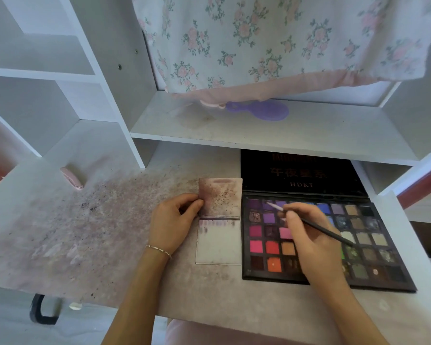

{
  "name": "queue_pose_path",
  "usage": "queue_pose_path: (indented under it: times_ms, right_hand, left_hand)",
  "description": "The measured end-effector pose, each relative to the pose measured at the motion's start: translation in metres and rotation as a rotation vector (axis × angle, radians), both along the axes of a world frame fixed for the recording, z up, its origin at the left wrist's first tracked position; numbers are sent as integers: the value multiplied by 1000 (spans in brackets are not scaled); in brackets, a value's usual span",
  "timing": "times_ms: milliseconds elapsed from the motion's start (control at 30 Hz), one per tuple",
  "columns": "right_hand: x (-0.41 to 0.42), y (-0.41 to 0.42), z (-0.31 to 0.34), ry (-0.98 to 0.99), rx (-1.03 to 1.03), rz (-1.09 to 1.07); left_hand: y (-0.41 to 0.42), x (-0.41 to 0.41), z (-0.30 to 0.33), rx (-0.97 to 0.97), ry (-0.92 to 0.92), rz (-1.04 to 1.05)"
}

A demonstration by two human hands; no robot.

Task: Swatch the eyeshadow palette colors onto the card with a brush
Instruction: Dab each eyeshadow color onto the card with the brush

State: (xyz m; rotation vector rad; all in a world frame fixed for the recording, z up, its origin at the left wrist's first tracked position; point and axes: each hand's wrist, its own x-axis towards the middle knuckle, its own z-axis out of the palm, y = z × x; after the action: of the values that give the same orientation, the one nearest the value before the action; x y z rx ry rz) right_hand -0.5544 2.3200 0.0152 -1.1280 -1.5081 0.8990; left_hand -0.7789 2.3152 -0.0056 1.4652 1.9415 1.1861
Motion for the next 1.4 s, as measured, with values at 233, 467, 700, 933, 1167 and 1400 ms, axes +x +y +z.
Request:
queue_pose_path:
  times_ms: [233, 467, 700, 933, 1167, 1400]
  right_hand:
    - [31, -3, -7, -126, -34, -143]
    - [27, -2, -11, -196, -43, -115]
    - [26, 0, -16, -270, -57, -86]
    - [26, 0, -15, -290, -35, -97]
    - [26, 1, -16, -293, -22, -122]
    - [24, 0, -14, -328, 3, -121]
  left_hand:
    - [1, 0, 0, -8, -2, 0]
    - [1, 1, -1, -13, -8, 9]
    - [1, 2, 0, -11, 19, 1]
    - [1, 1, -1, -6, 29, 5]
    - [1, 2, -1, -8, 17, 20]
    - [0, 2, 0, -19, 3, 18]
